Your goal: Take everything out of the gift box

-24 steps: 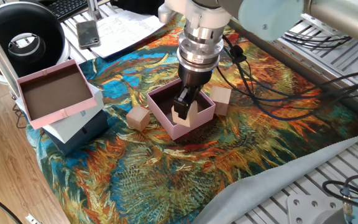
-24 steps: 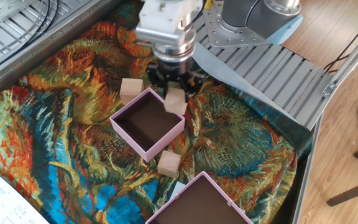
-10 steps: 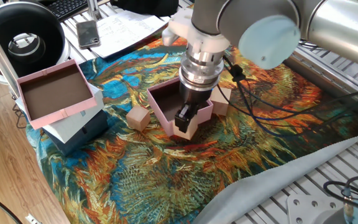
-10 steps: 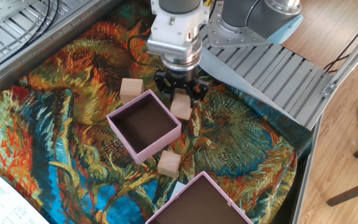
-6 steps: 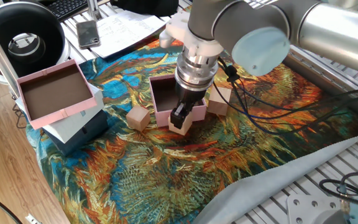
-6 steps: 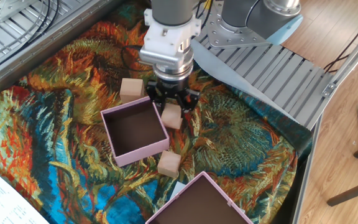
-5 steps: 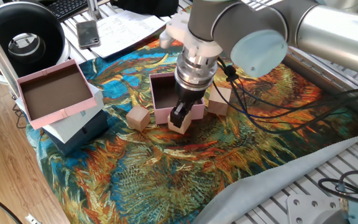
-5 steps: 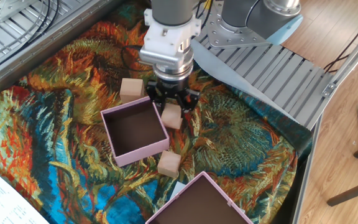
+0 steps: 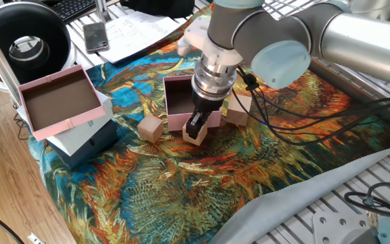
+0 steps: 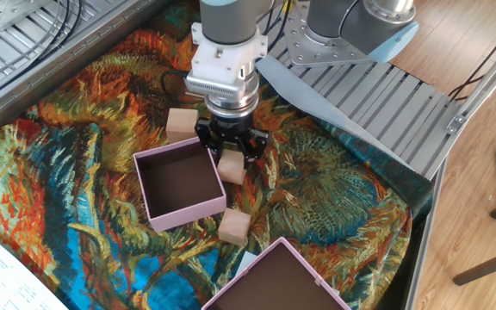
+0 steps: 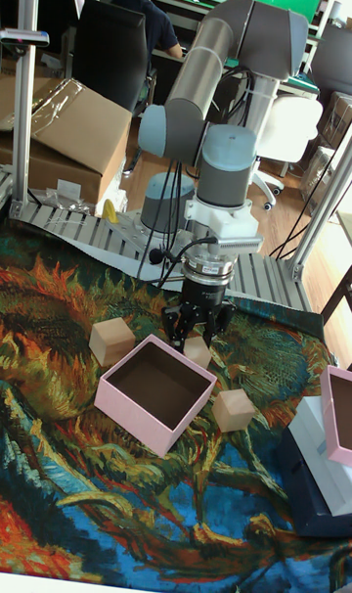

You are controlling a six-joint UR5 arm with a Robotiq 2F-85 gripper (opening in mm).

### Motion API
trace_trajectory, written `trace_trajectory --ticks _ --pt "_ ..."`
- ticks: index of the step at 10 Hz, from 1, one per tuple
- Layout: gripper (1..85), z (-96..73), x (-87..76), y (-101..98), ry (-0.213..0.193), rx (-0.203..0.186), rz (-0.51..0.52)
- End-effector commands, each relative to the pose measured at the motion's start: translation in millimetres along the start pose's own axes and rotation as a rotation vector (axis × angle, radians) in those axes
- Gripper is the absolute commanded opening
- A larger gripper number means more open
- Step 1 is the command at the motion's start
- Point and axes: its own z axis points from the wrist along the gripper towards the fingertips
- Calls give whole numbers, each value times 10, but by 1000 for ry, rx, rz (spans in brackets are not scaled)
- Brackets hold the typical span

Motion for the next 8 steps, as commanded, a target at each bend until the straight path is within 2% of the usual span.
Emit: trace_trajectory --ticks 1,4,5,8 --pt "333 108 -75 -2 -17 5 12" --pt "353 225 -152 -38 -38 18 25" --pt "420 245 -177 -54 -46 23 25" --pt "523 209 -189 -106 -56 40 27"
